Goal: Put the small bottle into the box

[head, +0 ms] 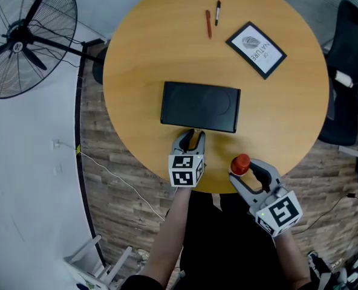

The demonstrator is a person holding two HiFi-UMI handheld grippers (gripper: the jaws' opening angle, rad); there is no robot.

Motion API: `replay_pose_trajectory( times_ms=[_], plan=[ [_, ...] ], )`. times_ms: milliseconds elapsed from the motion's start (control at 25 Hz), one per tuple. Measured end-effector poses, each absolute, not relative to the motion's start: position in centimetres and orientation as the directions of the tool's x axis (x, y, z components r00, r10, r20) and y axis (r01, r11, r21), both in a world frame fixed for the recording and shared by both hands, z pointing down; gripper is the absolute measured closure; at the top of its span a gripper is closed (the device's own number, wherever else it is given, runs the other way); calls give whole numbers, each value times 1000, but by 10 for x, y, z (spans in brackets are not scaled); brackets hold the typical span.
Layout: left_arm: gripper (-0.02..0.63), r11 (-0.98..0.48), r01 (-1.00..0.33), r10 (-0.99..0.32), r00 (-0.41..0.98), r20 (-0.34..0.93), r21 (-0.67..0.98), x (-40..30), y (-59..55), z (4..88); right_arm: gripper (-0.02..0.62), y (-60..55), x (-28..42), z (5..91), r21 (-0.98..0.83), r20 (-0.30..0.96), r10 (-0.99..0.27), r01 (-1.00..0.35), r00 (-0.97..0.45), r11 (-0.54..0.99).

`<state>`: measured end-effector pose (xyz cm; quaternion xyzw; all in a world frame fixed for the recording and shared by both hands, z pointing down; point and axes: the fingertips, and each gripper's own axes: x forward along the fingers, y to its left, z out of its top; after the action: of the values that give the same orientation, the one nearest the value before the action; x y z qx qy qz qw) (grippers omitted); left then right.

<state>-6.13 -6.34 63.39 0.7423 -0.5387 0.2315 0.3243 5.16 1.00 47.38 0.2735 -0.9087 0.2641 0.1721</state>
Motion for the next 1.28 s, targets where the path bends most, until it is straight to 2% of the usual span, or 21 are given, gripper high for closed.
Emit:
replay_pose_trajectory(
  times_ms=[320,520,1280],
  plan=[
    [497,-173,-964,-654,266,708,202,-59,-65,637,390,12,54,475,-397,458,-410,-594,-789,699],
    [523,-143,-971,-665,238,708,191,-62,-65,638,390,12,58,477,-398,456,-416,-599,-787,695],
    [540,-92,-971,-677,222,701,219,-65,-60,638,390,13,55,474,-398,446,-424,-598,-789,695]
  ],
)
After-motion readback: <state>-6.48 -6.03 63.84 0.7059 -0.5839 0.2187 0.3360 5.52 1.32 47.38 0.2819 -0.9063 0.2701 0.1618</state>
